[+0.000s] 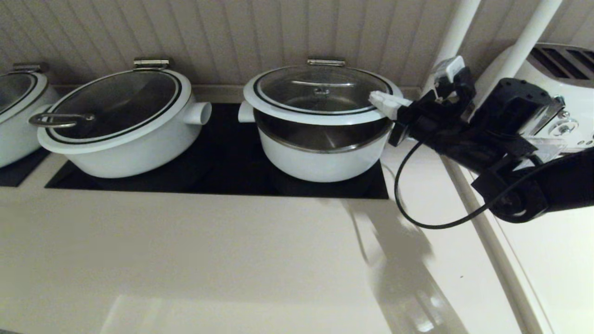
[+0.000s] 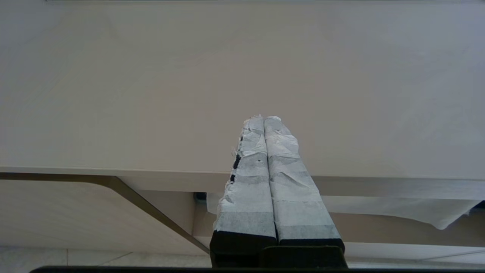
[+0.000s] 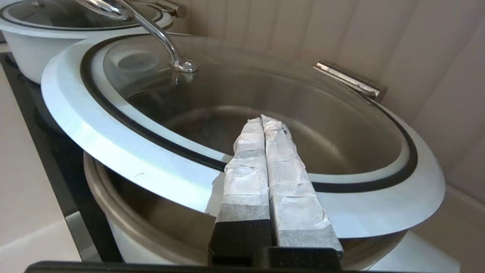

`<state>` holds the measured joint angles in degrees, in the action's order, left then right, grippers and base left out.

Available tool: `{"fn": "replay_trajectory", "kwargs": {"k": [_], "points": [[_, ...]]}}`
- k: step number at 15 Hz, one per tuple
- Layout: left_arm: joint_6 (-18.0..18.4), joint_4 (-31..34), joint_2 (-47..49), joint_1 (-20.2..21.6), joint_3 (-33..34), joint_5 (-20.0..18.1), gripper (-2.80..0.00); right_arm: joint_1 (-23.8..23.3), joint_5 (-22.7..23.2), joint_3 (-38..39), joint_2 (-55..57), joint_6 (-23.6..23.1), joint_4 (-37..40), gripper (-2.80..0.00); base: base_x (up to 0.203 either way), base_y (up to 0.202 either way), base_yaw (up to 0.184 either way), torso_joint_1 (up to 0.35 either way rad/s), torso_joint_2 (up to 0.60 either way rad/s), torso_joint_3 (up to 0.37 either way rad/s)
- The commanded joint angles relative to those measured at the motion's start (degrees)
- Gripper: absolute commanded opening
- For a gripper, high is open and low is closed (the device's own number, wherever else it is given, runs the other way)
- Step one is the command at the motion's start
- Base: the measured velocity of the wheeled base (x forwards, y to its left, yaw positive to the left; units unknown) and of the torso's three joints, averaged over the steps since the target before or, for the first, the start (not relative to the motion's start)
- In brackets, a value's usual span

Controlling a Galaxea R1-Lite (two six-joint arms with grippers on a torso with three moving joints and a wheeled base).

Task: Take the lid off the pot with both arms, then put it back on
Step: Close the pot lid

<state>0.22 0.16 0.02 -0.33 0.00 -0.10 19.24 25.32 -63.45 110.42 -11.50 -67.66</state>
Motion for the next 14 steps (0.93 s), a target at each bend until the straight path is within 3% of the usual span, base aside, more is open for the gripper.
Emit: {"fn": "replay_trajectory", "kwargs": {"k": [1, 14], "points": [[0.0, 0.0, 0.0, 0.0, 0.0, 0.0, -2.80, 0.0, 0.1, 0.7, 0.8, 0.0, -1.8, -2.80, 0.000, 0.000, 0.000, 0.000, 0.00, 0.000], [0.0, 0.0, 0.0, 0.0, 0.0, 0.0, -2.80, -0.1, 0.1, 5.9, 4.3, 0.2, -9.1, -2.80, 0.000, 0.000, 0.000, 0.000, 0.00, 0.000]]}}
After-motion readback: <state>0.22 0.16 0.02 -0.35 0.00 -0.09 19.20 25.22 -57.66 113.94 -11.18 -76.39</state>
